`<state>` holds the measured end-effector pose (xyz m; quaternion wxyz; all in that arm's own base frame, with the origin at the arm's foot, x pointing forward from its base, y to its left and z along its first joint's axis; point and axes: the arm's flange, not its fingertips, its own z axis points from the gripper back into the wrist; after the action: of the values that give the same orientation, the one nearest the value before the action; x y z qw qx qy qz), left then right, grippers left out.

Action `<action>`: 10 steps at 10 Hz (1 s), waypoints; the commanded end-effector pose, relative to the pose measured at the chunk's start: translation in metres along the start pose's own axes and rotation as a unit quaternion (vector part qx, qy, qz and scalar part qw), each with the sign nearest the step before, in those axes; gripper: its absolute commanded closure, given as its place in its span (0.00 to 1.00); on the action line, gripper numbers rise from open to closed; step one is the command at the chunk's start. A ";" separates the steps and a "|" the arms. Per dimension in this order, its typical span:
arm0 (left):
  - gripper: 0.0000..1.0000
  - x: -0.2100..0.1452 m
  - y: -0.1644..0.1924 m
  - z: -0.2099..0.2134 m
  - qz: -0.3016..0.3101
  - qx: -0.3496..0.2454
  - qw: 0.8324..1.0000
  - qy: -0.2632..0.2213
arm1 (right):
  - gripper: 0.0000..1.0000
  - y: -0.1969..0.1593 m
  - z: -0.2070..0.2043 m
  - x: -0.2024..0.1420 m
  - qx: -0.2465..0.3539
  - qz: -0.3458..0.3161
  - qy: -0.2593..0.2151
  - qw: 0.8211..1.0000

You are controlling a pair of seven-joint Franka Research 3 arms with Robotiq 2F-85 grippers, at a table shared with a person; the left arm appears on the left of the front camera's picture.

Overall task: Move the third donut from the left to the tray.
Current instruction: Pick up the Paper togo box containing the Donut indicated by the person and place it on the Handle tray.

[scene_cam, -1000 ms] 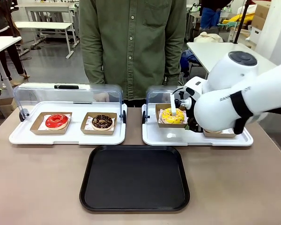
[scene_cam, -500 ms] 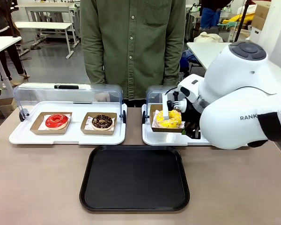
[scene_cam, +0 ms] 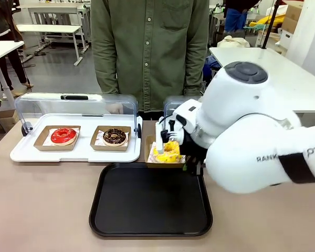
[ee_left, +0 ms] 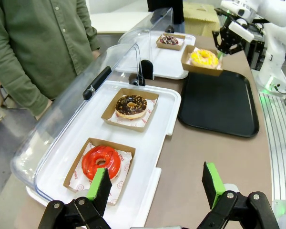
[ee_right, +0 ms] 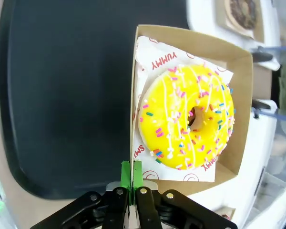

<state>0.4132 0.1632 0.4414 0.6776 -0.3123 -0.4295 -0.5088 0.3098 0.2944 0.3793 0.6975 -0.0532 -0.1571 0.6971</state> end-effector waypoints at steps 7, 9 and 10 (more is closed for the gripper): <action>0.00 0.001 -0.001 0.000 -0.002 -0.004 1.000 -0.006 | 0.98 0.120 -0.034 -0.011 0.025 -0.020 -0.030 0.999; 0.00 0.001 -0.001 0.000 -0.002 -0.004 1.000 -0.006 | 0.98 0.130 -0.035 -0.013 0.024 -0.018 -0.020 0.999; 0.00 0.001 -0.001 0.000 -0.002 -0.004 1.000 -0.006 | 0.98 0.131 -0.038 -0.014 0.029 -0.017 -0.013 0.999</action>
<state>0.4132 0.1633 0.4414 0.6776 -0.3123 -0.4295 -0.5088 0.2498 0.3604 0.3246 0.7007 -0.0161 -0.1413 0.6991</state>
